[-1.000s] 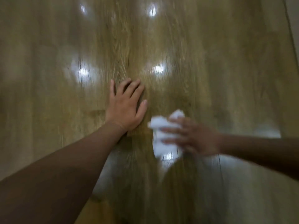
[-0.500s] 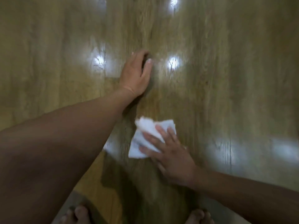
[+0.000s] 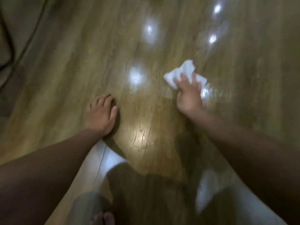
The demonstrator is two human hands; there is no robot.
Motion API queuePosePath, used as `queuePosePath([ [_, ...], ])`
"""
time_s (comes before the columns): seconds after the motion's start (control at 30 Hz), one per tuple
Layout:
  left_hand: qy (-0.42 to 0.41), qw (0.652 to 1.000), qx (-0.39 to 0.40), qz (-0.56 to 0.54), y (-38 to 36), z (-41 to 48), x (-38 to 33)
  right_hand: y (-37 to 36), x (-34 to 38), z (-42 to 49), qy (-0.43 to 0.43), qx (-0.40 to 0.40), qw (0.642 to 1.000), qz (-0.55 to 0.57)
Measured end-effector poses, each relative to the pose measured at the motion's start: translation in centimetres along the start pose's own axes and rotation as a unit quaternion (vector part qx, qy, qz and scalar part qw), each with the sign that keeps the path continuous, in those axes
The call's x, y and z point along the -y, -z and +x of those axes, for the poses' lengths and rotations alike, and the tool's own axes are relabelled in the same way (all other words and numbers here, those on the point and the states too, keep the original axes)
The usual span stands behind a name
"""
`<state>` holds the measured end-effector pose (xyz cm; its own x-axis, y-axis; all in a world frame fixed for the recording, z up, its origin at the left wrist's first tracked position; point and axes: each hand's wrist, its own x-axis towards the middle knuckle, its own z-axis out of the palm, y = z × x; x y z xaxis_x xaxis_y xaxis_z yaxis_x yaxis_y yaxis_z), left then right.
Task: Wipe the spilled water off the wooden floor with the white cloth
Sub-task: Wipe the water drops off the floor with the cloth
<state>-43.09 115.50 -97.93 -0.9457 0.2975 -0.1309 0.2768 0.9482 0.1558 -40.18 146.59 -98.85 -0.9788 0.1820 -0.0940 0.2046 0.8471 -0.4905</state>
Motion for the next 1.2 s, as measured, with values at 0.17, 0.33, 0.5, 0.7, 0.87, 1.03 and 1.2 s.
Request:
queuePosePath([
  [0.17, -0.029, 1.000, -0.005, -0.004, -0.6, -0.8, 1.7, -3.9, 3.4, -18.6, 0.369, 0.197, 0.907, -0.056],
  [0.33, -0.031, 0.998, -0.043, -0.033, -1.1, -1.0, 1.9, -3.3, 2.7, -0.3, 0.405, 0.180, 0.894, -0.064],
  [0.5, -0.045, 0.996, -0.054, -0.049, -1.3, -0.9, 2.0, -2.2, 8.1, 19.7, 0.110, 0.061, 0.990, -0.056],
  [0.7, -0.044, 0.996, -0.048, -0.059, -1.3, -1.0, 2.2, -6.6, 11.0, 4.6, 0.310, 0.121, 0.941, -0.051],
  [0.87, -0.049, 0.996, -0.036, -0.059, -1.5, -1.0, 2.4, -4.9, 9.7, 5.6, 0.442, 0.255, 0.857, -0.066],
  [1.03, -0.046, 0.997, -0.017, -0.063, -1.2, -1.0, 2.5, -6.2, 14.8, 24.4, 0.268, 0.105, 0.950, -0.124],
  [1.2, -0.043, 0.996, -0.025, -0.075, -1.4, -1.0, 2.6, -9.6, 20.2, 20.5, 0.223, 0.059, 0.969, -0.089],
])
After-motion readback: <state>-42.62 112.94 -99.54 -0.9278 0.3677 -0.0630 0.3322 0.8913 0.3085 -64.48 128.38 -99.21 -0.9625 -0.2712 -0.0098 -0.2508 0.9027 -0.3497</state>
